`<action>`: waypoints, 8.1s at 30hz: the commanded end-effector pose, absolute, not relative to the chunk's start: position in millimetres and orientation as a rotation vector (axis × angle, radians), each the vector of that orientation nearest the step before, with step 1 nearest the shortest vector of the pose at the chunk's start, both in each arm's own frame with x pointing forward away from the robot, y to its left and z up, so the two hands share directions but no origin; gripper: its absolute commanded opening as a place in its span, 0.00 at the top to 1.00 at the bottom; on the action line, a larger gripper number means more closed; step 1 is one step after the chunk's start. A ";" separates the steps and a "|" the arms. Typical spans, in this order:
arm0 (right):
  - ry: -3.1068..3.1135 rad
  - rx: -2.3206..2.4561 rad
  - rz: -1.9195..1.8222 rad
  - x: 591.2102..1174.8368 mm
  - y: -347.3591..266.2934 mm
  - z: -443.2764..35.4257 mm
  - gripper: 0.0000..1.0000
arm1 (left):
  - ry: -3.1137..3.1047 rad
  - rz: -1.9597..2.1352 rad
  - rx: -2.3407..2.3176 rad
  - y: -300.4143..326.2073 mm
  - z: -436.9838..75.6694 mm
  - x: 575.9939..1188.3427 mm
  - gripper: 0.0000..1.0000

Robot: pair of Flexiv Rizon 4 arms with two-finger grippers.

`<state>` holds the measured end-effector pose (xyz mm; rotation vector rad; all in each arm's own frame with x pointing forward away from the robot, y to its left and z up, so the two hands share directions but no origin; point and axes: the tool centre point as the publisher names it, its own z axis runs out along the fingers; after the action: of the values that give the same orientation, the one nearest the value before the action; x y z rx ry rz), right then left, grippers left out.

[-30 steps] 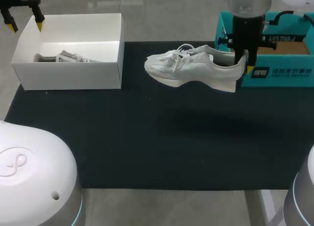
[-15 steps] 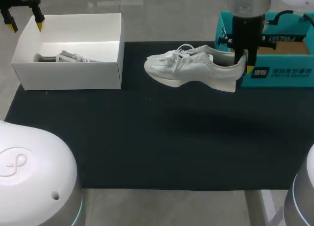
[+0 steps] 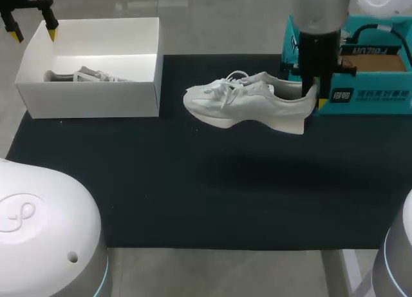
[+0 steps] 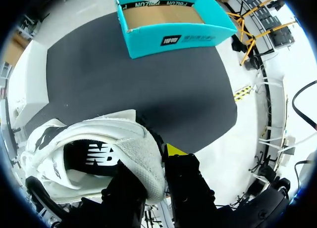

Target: Take the shoe out of the shoebox, open the shoe tongue, remove and reinsert the insole, then place the shoe into the shoebox

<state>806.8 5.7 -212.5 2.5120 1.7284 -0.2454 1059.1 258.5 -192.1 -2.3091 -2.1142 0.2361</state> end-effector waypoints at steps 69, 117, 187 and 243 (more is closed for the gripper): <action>1.945 2.294 -0.118 765.8 30.0 -325.0 0.00 | -2.109 0.240 -2.308 259.5 -191.6 1061.0 0.00; 3.067 0.548 0.514 755.3 58.2 -259.7 0.00 | -2.109 0.240 -2.308 259.5 -191.6 1061.0 0.00; 2.853 0.206 1.172 806.3 28.9 -423.6 0.00 | -2.109 0.240 -2.308 259.5 -191.6 1061.0 0.00; 2.923 0.195 1.231 807.4 52.3 -447.3 1.00 | -2.109 0.240 -2.308 259.5 -191.6 1061.0 0.00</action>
<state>804.9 48.1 -438.2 0.1924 2.9233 1.2357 1059.1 258.6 -192.2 -2.3089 -2.1143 0.2362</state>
